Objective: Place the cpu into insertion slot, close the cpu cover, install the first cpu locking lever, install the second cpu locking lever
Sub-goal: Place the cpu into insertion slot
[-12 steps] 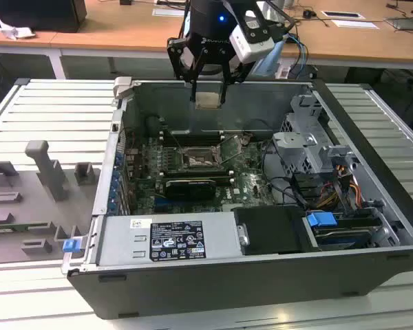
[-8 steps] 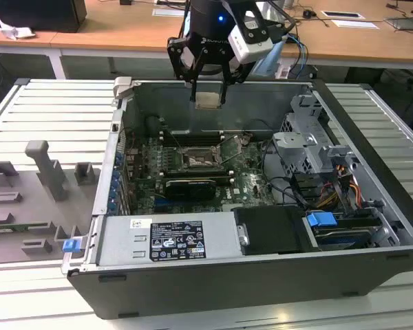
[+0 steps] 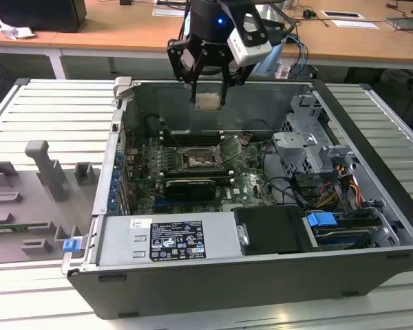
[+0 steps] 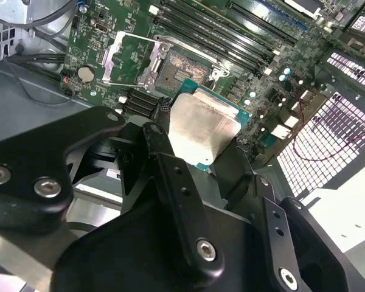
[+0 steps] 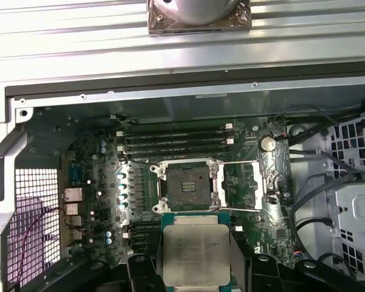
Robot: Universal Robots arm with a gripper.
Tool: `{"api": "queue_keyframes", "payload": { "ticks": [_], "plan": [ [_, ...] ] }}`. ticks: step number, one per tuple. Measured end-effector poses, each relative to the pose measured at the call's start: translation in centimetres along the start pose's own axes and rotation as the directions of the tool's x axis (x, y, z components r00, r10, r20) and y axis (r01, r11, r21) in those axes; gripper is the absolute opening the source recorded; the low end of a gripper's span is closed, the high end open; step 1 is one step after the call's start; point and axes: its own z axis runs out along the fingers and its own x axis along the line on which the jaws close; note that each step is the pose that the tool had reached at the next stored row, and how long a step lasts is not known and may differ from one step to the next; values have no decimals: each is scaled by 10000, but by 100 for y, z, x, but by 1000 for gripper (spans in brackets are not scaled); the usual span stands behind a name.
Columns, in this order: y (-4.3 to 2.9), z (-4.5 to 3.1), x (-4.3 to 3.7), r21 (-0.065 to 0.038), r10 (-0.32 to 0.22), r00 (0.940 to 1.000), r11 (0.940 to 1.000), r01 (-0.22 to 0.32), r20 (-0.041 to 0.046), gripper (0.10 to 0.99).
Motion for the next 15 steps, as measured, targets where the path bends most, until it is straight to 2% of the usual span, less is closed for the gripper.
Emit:
{"api": "queue_keyframes", "payload": {
  "ticks": [10, 15],
  "plan": [
    [-1, 12, 0, -10, 352, 9994, 9994, -352, 32, 537],
    [-3, 36, -1, 6, 360, 9993, 9994, -360, 34, 537]
  ]
}}
